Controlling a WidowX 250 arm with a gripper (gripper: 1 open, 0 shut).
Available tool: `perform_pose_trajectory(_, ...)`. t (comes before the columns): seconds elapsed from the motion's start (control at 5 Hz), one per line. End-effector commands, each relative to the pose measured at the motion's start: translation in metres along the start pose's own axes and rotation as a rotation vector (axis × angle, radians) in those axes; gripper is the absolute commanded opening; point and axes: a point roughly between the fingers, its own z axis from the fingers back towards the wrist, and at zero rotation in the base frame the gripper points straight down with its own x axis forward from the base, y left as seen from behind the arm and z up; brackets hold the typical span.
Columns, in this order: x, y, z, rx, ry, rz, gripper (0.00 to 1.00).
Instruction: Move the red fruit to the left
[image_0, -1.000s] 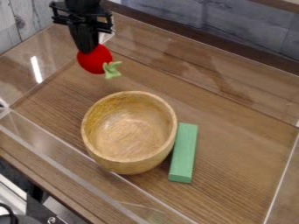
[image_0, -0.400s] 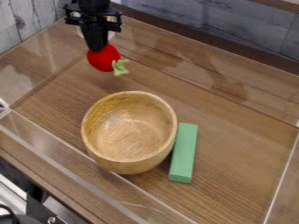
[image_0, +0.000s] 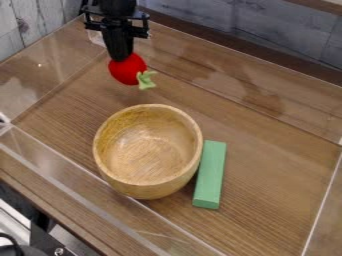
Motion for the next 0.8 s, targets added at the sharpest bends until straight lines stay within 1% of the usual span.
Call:
perform_pose_trajectory(0.0, 0.003, 0.011, 0.026, 0.024, -0.078, -0.033, 0.0)
perform_pose_trajectory(0.4, 0.006, 0.006, 0.026, 0.004, -0.062, -0.115, 0.0)
perform_pose_trajectory(0.6, 0.011, 0.0, 0.015, -0.01, -0.054, -0.115, 0.0)
